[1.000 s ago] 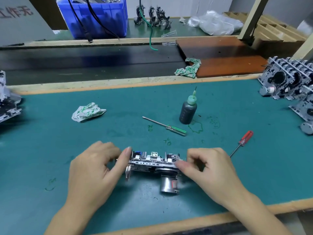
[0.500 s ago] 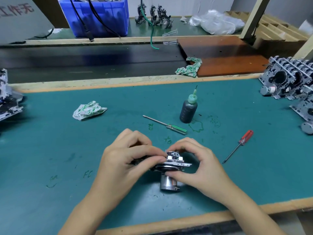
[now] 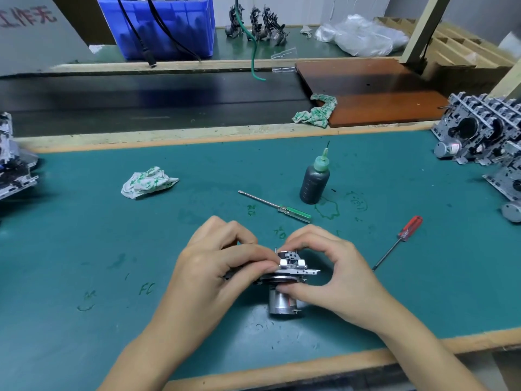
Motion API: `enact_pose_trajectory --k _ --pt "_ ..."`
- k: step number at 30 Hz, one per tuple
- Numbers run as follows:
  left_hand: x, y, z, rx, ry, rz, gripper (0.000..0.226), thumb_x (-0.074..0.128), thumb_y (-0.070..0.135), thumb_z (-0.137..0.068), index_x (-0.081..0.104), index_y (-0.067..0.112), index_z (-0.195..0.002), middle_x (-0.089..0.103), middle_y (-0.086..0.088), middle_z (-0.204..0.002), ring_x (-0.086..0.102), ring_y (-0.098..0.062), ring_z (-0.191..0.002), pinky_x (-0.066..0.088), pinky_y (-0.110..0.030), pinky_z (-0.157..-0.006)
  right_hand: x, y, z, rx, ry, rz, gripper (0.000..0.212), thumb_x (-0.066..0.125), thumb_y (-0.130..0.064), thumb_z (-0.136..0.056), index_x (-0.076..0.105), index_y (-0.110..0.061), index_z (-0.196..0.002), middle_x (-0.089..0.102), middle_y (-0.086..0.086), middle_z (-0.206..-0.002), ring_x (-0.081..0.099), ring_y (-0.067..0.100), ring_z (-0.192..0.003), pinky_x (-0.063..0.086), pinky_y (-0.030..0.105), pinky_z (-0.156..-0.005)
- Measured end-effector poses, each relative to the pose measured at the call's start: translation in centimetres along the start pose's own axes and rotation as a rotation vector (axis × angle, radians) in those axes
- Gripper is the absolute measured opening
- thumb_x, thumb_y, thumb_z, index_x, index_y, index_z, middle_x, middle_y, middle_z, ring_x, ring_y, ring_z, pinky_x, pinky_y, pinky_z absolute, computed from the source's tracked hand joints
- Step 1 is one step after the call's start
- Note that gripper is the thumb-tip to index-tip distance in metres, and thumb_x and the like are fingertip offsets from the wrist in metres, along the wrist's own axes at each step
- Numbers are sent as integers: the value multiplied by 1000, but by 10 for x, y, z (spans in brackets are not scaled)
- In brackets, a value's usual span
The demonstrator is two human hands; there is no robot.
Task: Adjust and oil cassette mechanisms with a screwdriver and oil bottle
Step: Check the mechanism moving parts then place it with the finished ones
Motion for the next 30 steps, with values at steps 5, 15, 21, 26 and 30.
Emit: enact_pose_trajectory --k 5,15,21,26,30 --pt "1 0 -2 1 -21 2 16 59 34 -85 74 30 -84 52 16 -75 44 -4 -75 32 -10 -71 -1 -3 -3 -23 -4 65 28 80 -24 -65 66 -26 -88 60 -16 -95 59 10 -95 40 15 -86" --pt "0 -1 0 12 14 -13 19 59 33 -86 75 26 -82 52 18 -79 45 -8 -75 34 -14 -71 -17 -17 28 -249 250 730 45 57 -53 -82 72 -13 -96 66 -9 -84 59 15 -79 43 32 -88" --pt "-1 1 1 31 46 -17 17 60 32 -86 75 26 -83 53 17 -79 46 -10 -75 34 -14 -70 -13 -12 37 -312 220 819 33 58 -45 -84 71 -15 -87 65 -12 -78 57 15 -74 41 34 -91" --pt "-1 1 1 33 50 -13 15 60 33 -86 74 29 -84 53 17 -79 46 -9 -75 33 -13 -70 -17 -9 24 -151 169 636 32 62 -52 -75 68 -21 -82 59 -15 -76 56 11 -77 41 28 -81" --pt "-2 2 1 39 52 -4 10 58 35 -87 68 36 -89 53 18 -80 45 -5 -77 32 -11 -71 -7 -1 8 9 37 182 37 73 -46 -67 61 -35 -100 60 -19 -98 56 8 -102 39 16 -87"
Point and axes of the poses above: each hand's wrist, its own z-axis away from the middle knuckle, its own x-axis out of the palm, y = z × x, the point moved 10 cm from there along -z, towards the middle knuckle
